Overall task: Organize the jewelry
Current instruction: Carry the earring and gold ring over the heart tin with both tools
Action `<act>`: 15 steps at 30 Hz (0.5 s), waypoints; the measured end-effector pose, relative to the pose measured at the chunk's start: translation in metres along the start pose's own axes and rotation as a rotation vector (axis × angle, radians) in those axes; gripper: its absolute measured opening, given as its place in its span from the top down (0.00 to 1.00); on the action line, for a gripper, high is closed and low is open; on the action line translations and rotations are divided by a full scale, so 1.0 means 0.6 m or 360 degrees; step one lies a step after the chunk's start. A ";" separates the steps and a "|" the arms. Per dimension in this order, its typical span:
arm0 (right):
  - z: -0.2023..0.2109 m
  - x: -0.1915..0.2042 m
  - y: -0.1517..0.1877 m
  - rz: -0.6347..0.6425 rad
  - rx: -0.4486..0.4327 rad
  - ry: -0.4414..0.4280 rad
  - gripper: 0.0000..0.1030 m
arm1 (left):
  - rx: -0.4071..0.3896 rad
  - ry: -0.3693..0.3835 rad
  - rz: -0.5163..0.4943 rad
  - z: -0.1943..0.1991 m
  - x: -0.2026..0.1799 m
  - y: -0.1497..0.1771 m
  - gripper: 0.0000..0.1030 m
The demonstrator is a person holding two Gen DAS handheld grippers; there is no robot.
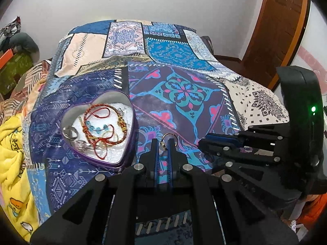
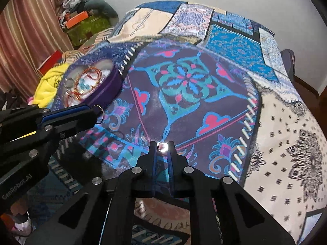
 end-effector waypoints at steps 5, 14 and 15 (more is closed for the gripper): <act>0.042 0.006 -0.031 0.0006 -0.0103 0.0017 0.92 | -0.0067 -0.0018 -0.0001 0.034 0.007 -0.016 0.94; 0.119 0.038 -0.091 0.0002 -0.0303 -0.0018 0.92 | -0.0201 -0.0059 0.0013 0.103 0.030 -0.046 0.94; 0.127 0.043 -0.098 0.0007 -0.0327 -0.0021 0.92 | -0.0214 -0.0064 0.0014 0.111 0.033 -0.048 0.94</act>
Point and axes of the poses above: each gripper's, at about its wrist camera, not at the fingertips, and z roughly against the way its jaws point, x to its left, y to its underside, the point moved 10 cm from there along -z, roughly the way its jaws point, and after that the axes turned 3 degrees about y, right-handed, at the moved point
